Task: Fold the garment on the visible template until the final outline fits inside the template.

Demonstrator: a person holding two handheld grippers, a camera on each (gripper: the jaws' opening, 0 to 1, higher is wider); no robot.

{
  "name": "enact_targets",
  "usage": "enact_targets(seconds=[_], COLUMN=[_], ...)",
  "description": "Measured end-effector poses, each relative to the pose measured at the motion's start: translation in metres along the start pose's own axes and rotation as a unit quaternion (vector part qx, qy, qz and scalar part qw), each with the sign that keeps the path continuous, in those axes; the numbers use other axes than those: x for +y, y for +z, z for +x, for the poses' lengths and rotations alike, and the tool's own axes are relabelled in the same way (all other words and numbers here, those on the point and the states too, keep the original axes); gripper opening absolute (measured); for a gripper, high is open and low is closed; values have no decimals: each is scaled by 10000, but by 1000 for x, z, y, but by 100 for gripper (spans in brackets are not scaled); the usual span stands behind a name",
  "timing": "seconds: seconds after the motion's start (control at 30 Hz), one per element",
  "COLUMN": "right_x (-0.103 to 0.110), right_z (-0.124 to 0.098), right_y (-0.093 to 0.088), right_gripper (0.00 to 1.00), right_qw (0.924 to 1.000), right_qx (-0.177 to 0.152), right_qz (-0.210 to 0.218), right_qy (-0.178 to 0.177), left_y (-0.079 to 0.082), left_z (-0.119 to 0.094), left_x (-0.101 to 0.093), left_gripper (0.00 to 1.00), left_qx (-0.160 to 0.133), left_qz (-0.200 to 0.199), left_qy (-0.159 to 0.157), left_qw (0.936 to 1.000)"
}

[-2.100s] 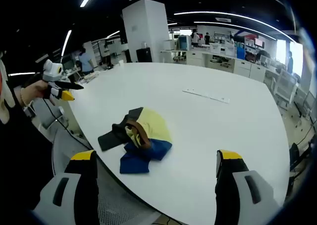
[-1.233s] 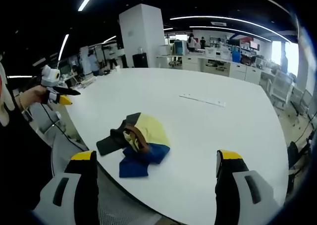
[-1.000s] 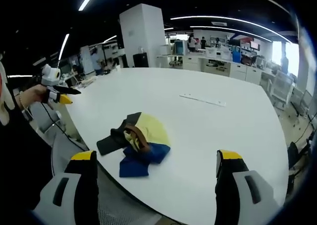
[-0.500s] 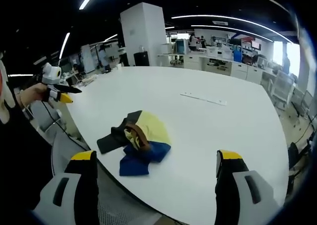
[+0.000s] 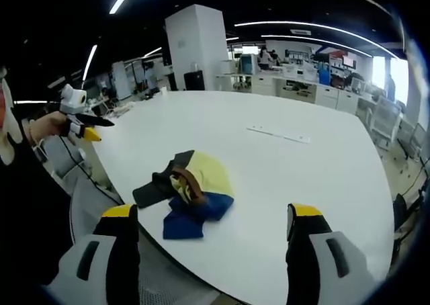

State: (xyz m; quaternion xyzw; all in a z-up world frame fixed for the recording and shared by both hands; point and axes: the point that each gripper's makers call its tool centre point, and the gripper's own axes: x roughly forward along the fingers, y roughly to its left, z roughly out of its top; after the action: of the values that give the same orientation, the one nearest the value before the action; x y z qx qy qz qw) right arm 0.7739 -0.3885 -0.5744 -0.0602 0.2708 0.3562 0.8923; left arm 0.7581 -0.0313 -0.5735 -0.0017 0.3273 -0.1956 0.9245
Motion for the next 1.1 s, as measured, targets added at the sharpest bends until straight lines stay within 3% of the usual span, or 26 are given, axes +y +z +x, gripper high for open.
enact_targets(seconds=[0.23, 0.3, 0.4, 0.57, 1.1], right_x=[3, 3, 2, 3, 7], right_z=[5, 10, 19, 34, 71], right_y=[-5, -7, -12, -20, -25], right_gripper=[84, 81, 75, 64, 55], right_qw=[9997, 9995, 9987, 9970, 9921], right_qx=[62, 83, 155, 213, 404], right_qz=[-191, -253, -386, -577, -808], right_qy=[110, 169, 293, 462, 870], left_y=[-1, -5, -2, 0, 0], left_z=[11, 15, 24, 43, 91], left_x=[-7, -9, -12, -23, -33], left_gripper=[85, 80, 77, 71, 58], left_qx=[167, 374, 397, 479, 840], left_qz=[415, 668, 896, 1250, 1933], left_qy=[-288, -397, -463, -827, -1278], left_qw=[9986, 9963, 9941, 9875, 9692])
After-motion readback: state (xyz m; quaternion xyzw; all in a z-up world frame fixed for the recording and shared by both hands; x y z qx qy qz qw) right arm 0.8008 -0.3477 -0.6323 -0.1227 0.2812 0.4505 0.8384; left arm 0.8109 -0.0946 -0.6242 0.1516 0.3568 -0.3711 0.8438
